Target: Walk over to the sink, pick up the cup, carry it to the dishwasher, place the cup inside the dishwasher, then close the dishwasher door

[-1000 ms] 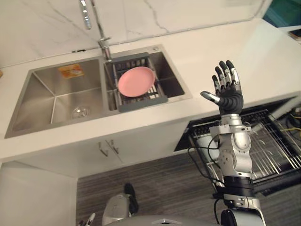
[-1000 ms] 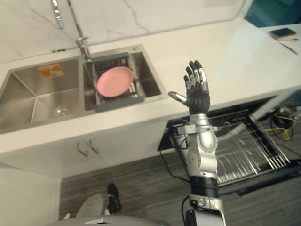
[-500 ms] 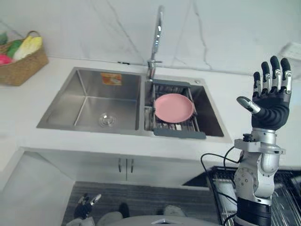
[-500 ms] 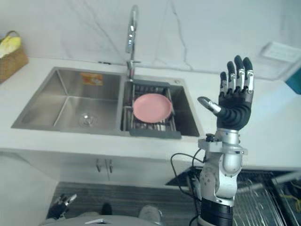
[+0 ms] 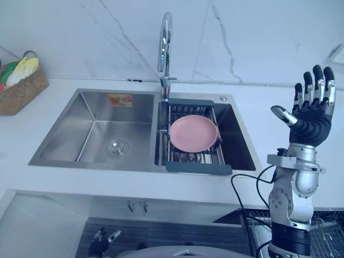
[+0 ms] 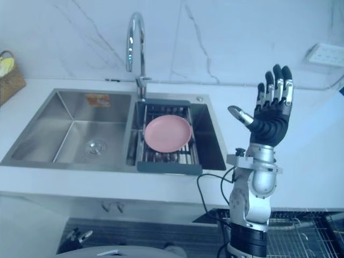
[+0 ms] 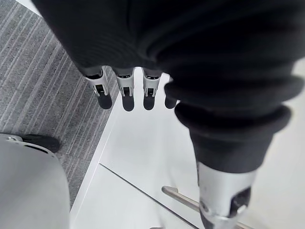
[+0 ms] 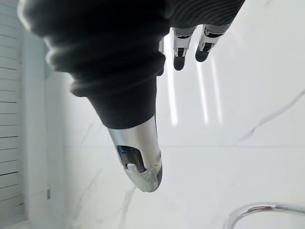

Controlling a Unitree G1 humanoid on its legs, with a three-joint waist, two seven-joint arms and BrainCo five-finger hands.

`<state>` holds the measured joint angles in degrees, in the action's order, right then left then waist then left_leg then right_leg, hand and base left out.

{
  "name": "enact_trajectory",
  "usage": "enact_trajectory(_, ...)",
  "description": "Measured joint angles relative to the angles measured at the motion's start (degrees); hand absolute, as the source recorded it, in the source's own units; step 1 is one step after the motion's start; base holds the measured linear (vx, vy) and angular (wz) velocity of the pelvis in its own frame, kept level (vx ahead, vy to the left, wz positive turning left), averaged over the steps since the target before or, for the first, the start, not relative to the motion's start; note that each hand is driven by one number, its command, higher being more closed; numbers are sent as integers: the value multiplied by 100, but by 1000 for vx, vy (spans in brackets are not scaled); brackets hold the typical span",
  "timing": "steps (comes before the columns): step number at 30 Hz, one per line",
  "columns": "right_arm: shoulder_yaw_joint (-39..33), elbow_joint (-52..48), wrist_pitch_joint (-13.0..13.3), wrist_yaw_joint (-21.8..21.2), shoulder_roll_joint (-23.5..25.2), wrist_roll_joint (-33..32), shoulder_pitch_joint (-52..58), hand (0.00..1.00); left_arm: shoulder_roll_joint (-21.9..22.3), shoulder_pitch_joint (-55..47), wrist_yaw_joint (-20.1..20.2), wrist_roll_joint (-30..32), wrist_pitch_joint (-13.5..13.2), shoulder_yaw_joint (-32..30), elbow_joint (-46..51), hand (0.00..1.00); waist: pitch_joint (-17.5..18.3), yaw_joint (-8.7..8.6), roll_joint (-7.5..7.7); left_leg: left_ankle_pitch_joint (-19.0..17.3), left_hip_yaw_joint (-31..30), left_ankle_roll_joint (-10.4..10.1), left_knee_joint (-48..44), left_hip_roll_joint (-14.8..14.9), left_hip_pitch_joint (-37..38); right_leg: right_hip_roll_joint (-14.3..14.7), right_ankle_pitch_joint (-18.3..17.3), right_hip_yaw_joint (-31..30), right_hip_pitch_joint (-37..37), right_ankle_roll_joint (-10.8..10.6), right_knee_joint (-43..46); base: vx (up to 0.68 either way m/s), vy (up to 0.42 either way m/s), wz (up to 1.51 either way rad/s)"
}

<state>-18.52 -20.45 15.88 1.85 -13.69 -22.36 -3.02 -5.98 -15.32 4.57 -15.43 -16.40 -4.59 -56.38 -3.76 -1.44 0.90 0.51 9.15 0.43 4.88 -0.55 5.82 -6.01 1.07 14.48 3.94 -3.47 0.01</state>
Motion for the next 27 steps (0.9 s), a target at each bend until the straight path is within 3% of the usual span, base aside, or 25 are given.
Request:
enact_trajectory(10,-40,82,-95,243,181,76,271,0,-32,-38,87,238,-133,18,-3,0,6,-106,11,-38,354,-38,2,31,21,46,133,-317,-101,-12,-92,-48,-4,-15)
enact_trajectory(11,-298,80,-116,206,202,26,485,0,-147,-40,324,329,-226,254,59,0,-149,-246,-10,-81,534,-8,1,-1,20,50,242,-595,-200,-25,-131,-9,0,-10)
enact_trajectory(16,-297,80,-117,202,207,23,486,0,-142,-40,324,327,-220,248,58,0,-149,-237,-10,-81,527,-7,1,-1,17,50,242,-589,-200,-25,-134,0,0,0)
enact_trajectory(21,-291,68,-148,0,318,-45,499,0,-74,4,314,291,161,92,53,0,-147,-209,-14,-78,493,-5,0,-1,12,50,243,-545,-179,-27,-172,0,0,1)
enact_trajectory(27,-204,50,-240,-300,515,-21,561,0,46,12,84,51,884,-447,-117,0,-145,-185,4,-30,410,56,-35,-8,39,47,274,-423,-89,-39,-305,15,-14,8)
